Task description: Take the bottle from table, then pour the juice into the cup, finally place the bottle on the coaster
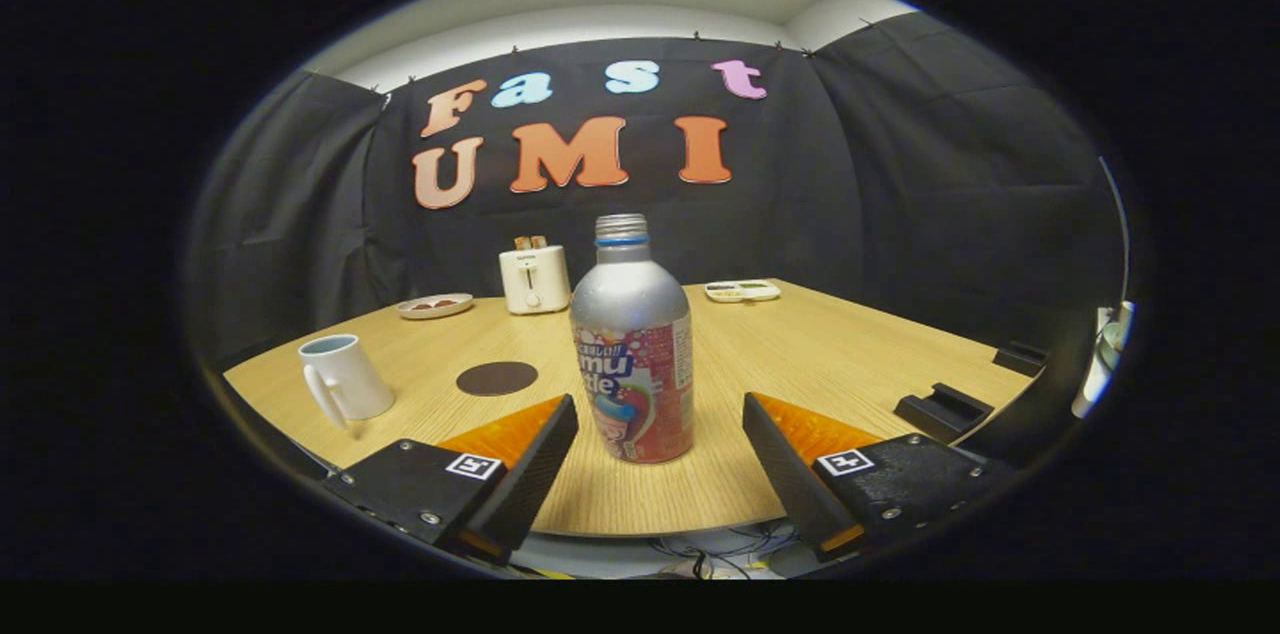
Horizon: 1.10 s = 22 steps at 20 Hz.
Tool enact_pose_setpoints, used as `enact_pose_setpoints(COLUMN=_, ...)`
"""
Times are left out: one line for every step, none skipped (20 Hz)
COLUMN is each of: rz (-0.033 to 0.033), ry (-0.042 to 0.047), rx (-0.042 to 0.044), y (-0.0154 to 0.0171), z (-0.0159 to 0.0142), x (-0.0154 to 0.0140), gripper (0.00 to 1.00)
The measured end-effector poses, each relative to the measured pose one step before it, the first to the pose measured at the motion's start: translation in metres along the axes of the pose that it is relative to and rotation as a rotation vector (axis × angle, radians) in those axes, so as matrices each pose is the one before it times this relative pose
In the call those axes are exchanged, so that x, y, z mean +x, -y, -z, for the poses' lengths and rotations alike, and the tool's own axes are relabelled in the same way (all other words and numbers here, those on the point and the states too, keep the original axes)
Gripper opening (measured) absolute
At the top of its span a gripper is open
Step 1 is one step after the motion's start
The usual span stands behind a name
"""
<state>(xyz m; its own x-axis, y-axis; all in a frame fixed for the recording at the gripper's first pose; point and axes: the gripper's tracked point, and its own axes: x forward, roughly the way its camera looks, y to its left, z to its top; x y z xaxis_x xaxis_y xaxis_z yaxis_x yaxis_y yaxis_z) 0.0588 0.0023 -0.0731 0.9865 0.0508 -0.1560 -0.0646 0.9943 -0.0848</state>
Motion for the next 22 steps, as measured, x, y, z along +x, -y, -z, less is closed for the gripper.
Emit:
enact_pose_setpoints(rz=-0.00389, ry=-0.00425, rx=0.0131, y=-0.00191, z=0.00031, x=0.00346, gripper=0.98)
enact_pose_setpoints(rz=-0.00616, ry=-0.00602, rx=0.01372, y=-0.00264, z=-0.00011, x=0.00396, gripper=0.98)
enact_pose_setpoints(rz=-0.00957, ry=-0.00717, rx=0.00859, y=-0.00268, z=0.00169, x=0.00231, gripper=0.98)
enact_pose_setpoints(rz=-0.00444, ry=-0.00663, rx=0.00362, y=-0.00237, z=0.00079, x=0.00287, gripper=0.97)
enact_pose_setpoints(rz=-0.00209, ry=-0.00221, rx=-0.00381, y=-0.00051, z=0.0004, x=0.00356, gripper=0.96)
enact_pose_setpoints(rz=0.0003, ry=-0.00226, rx=-0.01042, y=-0.00099, z=-0.00012, x=0.00272, gripper=0.96)
enact_pose_setpoints(rz=0.00161, ry=-0.00016, rx=-0.01411, y=-0.00062, z=0.00076, x=0.0024, gripper=0.96)
enact_pose_setpoints(rz=0.00176, ry=-0.0014, rx=-0.01421, y=-0.00099, z=0.00022, x=0.00143, gripper=0.96)
enact_pose_setpoints(rz=0.00243, ry=-0.00239, rx=-0.01257, y=-0.00081, z=0.00187, x=0.00244, gripper=0.94)
enact_pose_setpoints(rz=-0.00013, ry=-0.00505, rx=-0.00922, y=-0.0011, z=0.0016, x=0.00199, gripper=0.92)
enact_pose_setpoints(rz=0.00016, ry=-0.00603, rx=-0.00602, y=-0.00035, z=0.00265, x=0.00199, gripper=0.89)
enact_pose_setpoints(rz=0.00411, ry=-0.00742, rx=-0.00451, y=0.00042, z=0.00228, x=0.00186, gripper=0.87)
enact_pose_setpoints(rz=0.01144, ry=-0.00216, rx=-0.00337, y=0.00233, z=0.00107, x=0.00005, gripper=0.83)
enact_pose_setpoints(rz=0.00483, ry=0.0114, rx=0.00356, y=0.00058, z=-0.00265, x=-0.00066, gripper=0.81)
enact_pose_setpoints(rz=-0.00007, ry=-0.00524, rx=-0.00439, y=-0.00091, z=0.0025, x=0.00006, gripper=0.78)
enact_pose_setpoints(rz=0.00353, ry=-0.00008, rx=-0.00071, y=-0.00081, z=-0.001, x=-0.00088, gripper=0.77)
enact_pose_setpoints(rz=0.00209, ry=-0.00234, rx=0.00151, y=-0.00089, z=-0.00104, x=-0.00074, gripper=0.78)
enact_pose_setpoints(rz=-0.00202, ry=-0.00092, rx=0.00032, y=-0.00179, z=-0.00063, x=-0.00207, gripper=0.77)
enact_pose_setpoints(rz=-0.00214, ry=0.00163, rx=-0.00308, y=-0.00242, z=-0.00127, x=-0.00199, gripper=0.77)
enact_pose_setpoints(rz=-0.00457, ry=0.00634, rx=-0.00757, y=-0.00388, z=-0.00269, x=-0.00188, gripper=0.77)
enact_pose_setpoints(rz=-0.0037, ry=0.00771, rx=-0.01126, y=-0.00318, z=-0.00339, x=-0.00265, gripper=0.77)
enact_pose_setpoints(rz=-0.0046, ry=0.00698, rx=-0.01754, y=-0.00374, z=-0.00353, x=-0.00195, gripper=0.77)
